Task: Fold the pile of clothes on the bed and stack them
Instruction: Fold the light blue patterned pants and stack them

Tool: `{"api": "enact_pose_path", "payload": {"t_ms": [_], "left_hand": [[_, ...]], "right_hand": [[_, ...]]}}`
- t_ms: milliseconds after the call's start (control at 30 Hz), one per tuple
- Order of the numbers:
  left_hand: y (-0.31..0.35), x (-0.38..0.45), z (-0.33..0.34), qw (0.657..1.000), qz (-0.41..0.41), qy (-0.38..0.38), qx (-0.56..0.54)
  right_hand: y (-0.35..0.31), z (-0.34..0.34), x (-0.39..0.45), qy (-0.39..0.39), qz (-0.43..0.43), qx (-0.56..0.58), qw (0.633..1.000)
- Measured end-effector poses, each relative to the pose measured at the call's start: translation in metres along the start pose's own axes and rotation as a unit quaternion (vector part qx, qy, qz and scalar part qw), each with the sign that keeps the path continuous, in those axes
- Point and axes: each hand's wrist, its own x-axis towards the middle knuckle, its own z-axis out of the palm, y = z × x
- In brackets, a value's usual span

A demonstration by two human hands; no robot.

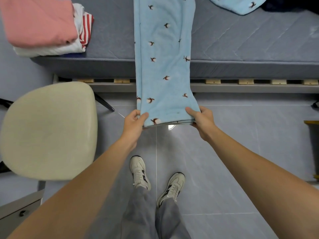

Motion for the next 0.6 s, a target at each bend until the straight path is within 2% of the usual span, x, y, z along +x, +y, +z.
{"api": "enact_pose_path", "payload": {"t_ms": [167,267,433,600], "left_hand": [[0.001,-0.004,0.000,0.999,0.040,0.029,0.022],[0.007,-0.008,-0.004,0.996,0.067,-0.004,0.063],[0.022,-0.020,-0.012,0.984,0.075,-0.063,0.147],[0.053,-0.041,-0.015,0.989,0.043,-0.046,0.137]], "right_hand": [[-0.005,0.002,-0.008,0.023,-0.036,-0.063,0.997],[-0.011,0.002,-0.014,-0.010,-0.097,-0.101,0.990],[-0.030,0.000,-0.028,-0.033,-0.140,-0.157,0.977],[-0.059,-0.005,-0.048,-0.066,-0.083,-0.151,0.983]]}}
